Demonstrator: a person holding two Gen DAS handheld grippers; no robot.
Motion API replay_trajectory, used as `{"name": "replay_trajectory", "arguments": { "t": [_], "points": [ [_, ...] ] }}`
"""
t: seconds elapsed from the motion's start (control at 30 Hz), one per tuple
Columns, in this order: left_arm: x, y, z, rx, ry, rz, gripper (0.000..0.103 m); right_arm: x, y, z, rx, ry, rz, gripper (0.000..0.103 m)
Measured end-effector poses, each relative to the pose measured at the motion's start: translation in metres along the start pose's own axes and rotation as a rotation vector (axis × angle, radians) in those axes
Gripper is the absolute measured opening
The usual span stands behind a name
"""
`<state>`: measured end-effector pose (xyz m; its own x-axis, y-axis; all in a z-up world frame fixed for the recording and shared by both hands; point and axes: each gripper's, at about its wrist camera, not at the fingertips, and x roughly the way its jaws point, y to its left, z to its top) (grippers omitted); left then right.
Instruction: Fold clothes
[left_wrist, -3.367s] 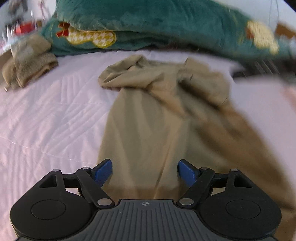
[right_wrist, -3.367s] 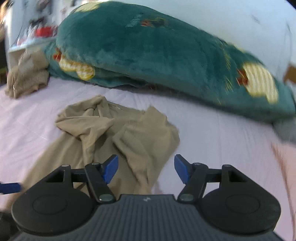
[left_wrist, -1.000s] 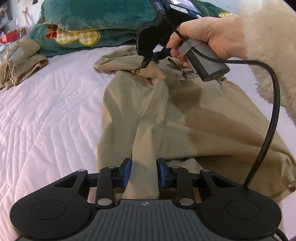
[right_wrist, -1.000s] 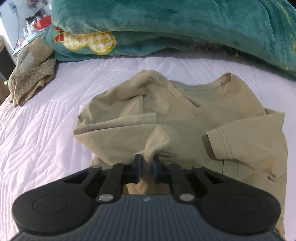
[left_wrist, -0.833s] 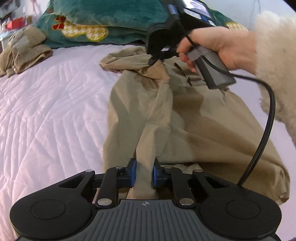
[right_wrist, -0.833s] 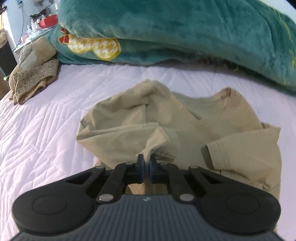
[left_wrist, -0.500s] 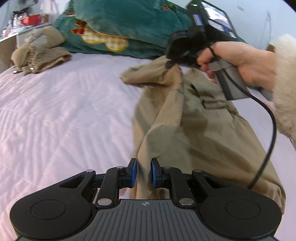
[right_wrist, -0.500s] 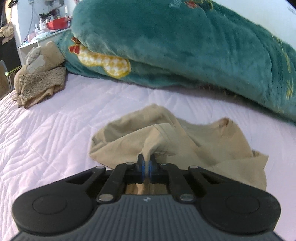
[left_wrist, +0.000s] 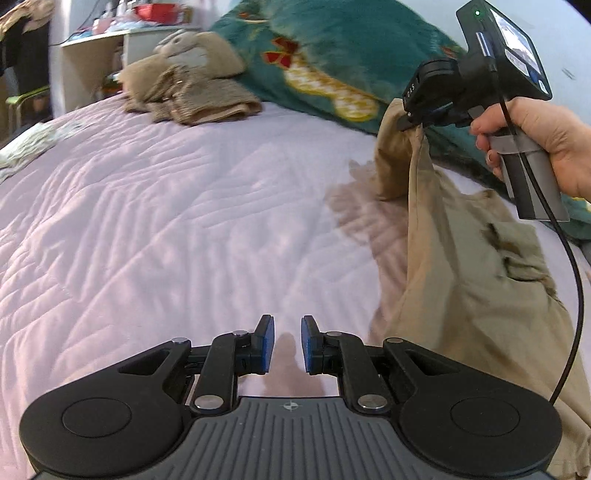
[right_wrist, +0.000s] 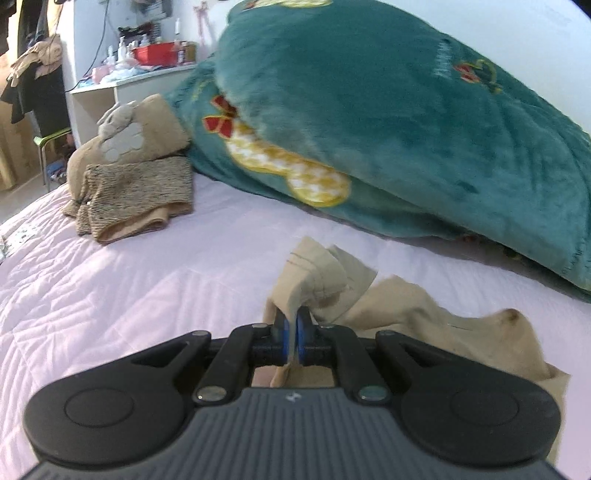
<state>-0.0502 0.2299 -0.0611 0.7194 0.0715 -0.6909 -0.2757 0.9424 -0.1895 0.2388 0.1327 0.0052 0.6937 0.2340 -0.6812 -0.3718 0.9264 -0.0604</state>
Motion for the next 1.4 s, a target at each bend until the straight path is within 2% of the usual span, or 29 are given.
{"name": "replay_trajectory", "arguments": {
  "t": [0.17,0.27,0.3,0.33,0.37,0.4,0.5,0.63,0.67,0.77,0.83,0.97,1.07,1.13,1.23,1.33,1.4],
  "points": [
    [0.013,0.018,0.004,-0.005,0.026,0.056,0.017,0.024,0.036,0.005,-0.010,0.000,0.014,0.007],
    [0.024,0.029,-0.002,0.002,0.050,0.082,0.017,0.041,0.050,-0.001,-0.011,0.056,0.086,0.013],
    [0.027,0.029,-0.002,0.012,0.052,0.083,0.017,0.045,0.054,-0.005,-0.018,0.092,0.121,0.021],
    [0.027,0.028,-0.001,0.028,0.051,0.088,0.018,0.048,0.058,-0.010,-0.025,0.128,0.153,0.033],
    [0.026,0.026,-0.001,0.043,0.050,0.093,0.019,0.047,0.059,-0.015,-0.031,0.157,0.177,0.039],
    [0.023,0.025,0.001,0.046,0.044,0.084,0.020,0.042,0.058,-0.019,-0.037,0.170,0.199,0.042],
    [0.010,0.021,0.007,0.042,0.024,0.042,0.026,0.014,0.048,-0.031,-0.033,0.176,0.235,0.043],
    [-0.016,-0.001,0.009,0.064,-0.012,-0.044,0.050,-0.051,0.004,-0.048,0.000,0.197,0.220,0.046],
    [-0.021,-0.009,0.008,0.084,-0.023,-0.061,0.056,-0.066,-0.008,-0.058,0.007,0.218,0.206,0.046],
    [-0.036,-0.034,0.007,0.142,-0.056,-0.114,0.061,-0.102,-0.034,-0.110,0.044,0.272,0.159,0.046],
    [-0.033,-0.052,-0.003,0.191,-0.036,-0.105,0.063,-0.127,-0.051,-0.145,0.069,0.308,0.127,0.047],
    [-0.019,-0.074,-0.026,0.254,0.046,0.032,0.063,-0.175,-0.085,-0.216,0.119,0.380,0.064,0.047],
    [-0.022,-0.073,-0.043,0.250,0.073,0.090,0.063,-0.212,-0.111,-0.268,0.156,0.433,0.017,0.047],
    [-0.023,-0.077,-0.052,0.291,0.076,0.140,0.063,-0.232,-0.128,-0.300,0.187,0.467,-0.011,0.047],
    [-0.018,-0.082,-0.064,0.324,0.128,0.153,0.063,-0.234,-0.146,-0.325,0.277,0.496,-0.039,0.047],
    [-0.027,-0.085,-0.062,0.340,0.107,0.175,0.063,-0.240,-0.154,-0.343,0.352,0.478,-0.017,0.047],
    [-0.034,-0.091,-0.063,0.347,0.124,0.186,0.063,-0.245,-0.157,-0.353,0.409,0.456,0.003,0.047]
  ]
}}
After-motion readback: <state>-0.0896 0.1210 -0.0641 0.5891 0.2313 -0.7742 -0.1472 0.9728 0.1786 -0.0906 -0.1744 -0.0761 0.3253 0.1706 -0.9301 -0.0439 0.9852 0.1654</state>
